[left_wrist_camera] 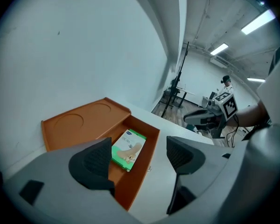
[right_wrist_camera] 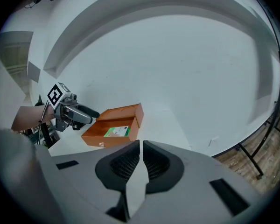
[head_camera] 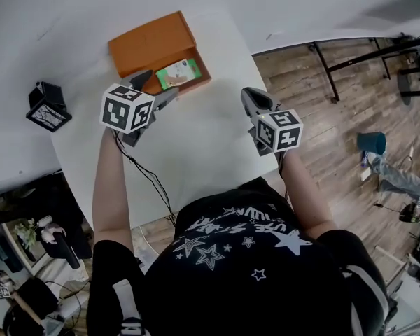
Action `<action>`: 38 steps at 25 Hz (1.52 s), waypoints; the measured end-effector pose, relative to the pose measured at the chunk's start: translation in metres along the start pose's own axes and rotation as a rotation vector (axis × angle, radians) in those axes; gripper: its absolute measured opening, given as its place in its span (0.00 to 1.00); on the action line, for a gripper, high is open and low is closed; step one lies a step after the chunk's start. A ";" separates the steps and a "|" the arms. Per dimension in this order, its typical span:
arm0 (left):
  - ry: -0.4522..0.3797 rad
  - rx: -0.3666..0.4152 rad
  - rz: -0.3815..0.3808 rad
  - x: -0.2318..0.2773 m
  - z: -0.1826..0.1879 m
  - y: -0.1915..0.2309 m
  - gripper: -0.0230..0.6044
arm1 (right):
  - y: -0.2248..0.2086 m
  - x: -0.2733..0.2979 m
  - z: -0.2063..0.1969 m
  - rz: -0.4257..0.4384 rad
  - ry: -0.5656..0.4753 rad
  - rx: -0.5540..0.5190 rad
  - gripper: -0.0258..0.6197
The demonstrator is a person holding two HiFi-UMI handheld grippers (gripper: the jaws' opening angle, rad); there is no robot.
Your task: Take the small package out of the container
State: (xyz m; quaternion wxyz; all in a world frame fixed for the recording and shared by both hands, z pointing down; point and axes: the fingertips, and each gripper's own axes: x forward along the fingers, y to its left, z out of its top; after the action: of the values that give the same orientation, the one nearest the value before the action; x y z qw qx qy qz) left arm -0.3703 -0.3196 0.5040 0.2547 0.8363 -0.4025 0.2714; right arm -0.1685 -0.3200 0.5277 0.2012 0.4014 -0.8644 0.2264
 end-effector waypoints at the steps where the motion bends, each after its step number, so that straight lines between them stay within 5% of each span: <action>1: 0.028 0.017 0.001 0.004 -0.002 0.003 0.62 | -0.001 0.002 0.000 0.000 0.001 0.005 0.12; 11: 0.203 0.131 -0.047 0.049 -0.011 0.004 0.62 | -0.009 0.009 -0.008 -0.004 0.021 0.023 0.12; 25: 0.386 0.378 0.019 0.087 -0.025 0.025 0.62 | -0.016 0.013 -0.017 -0.010 0.032 0.068 0.12; 38: 0.554 0.473 0.019 0.111 -0.046 0.030 0.62 | -0.019 0.021 -0.022 0.007 0.040 0.096 0.12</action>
State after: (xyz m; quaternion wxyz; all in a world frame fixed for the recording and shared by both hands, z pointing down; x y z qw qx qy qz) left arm -0.3472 -0.3653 0.6163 0.1510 0.7632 -0.2519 0.5756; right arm -0.1625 -0.3310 0.5610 0.1982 0.4029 -0.8496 0.2765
